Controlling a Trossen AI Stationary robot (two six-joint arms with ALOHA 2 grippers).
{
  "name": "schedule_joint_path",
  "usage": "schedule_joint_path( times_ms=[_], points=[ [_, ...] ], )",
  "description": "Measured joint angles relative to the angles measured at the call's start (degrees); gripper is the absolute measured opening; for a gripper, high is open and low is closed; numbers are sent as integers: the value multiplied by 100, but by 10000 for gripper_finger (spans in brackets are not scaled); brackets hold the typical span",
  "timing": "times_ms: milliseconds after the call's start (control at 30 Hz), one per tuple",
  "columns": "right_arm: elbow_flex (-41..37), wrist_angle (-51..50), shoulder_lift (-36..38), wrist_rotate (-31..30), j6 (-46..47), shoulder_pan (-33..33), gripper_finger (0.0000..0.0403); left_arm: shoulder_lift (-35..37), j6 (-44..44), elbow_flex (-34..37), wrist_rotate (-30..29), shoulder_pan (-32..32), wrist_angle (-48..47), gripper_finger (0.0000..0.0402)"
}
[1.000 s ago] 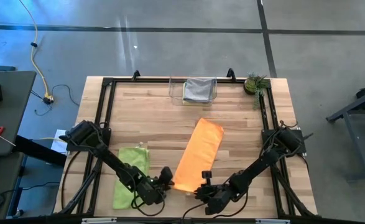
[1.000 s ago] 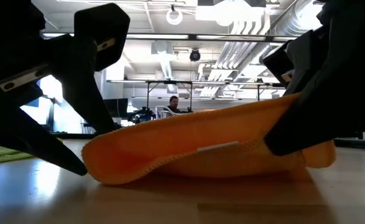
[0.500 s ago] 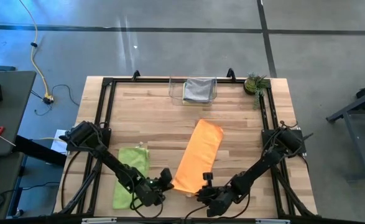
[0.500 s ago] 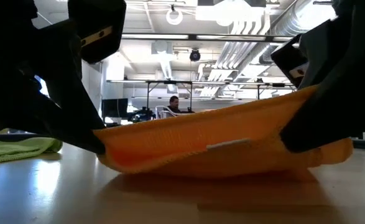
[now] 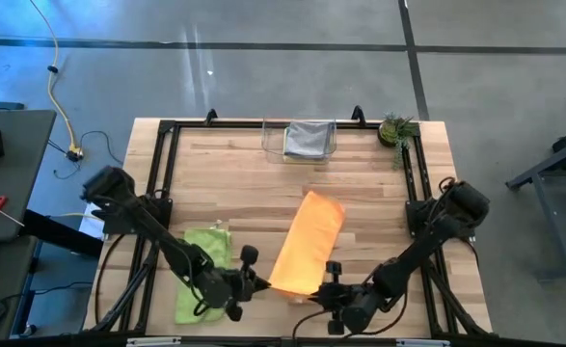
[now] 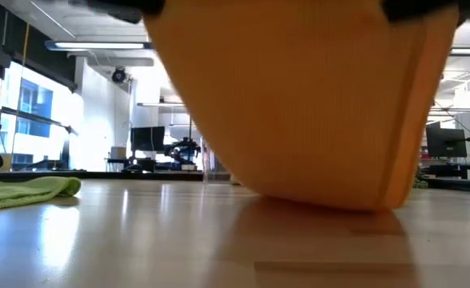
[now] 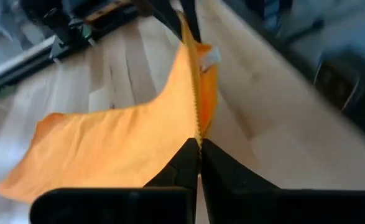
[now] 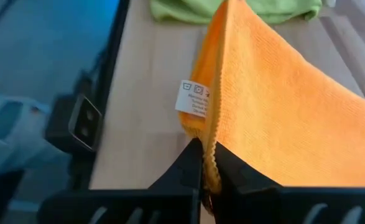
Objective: Fold microfiber towels
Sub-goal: Fold the orange towel on the table
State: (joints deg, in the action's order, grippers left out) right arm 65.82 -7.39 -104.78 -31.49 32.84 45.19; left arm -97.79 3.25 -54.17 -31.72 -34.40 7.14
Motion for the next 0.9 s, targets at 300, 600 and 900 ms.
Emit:
schedule_joint_path(
  times_ms=[300, 600, 900],
  points=[
    [527, -1157, 165, -374, 342, 131, 0, 382, -1429, -156, 87, 19, -34, 0],
    [1047, -3993, 159, -861, 1933, -123, 0, 397, -1813, -290, 362, 1182, -185, 0],
    [952, -5105, 154, -799, 2355, -875, 0, 386, -1813, -289, 914, 2287, -184, 0]
  ],
)
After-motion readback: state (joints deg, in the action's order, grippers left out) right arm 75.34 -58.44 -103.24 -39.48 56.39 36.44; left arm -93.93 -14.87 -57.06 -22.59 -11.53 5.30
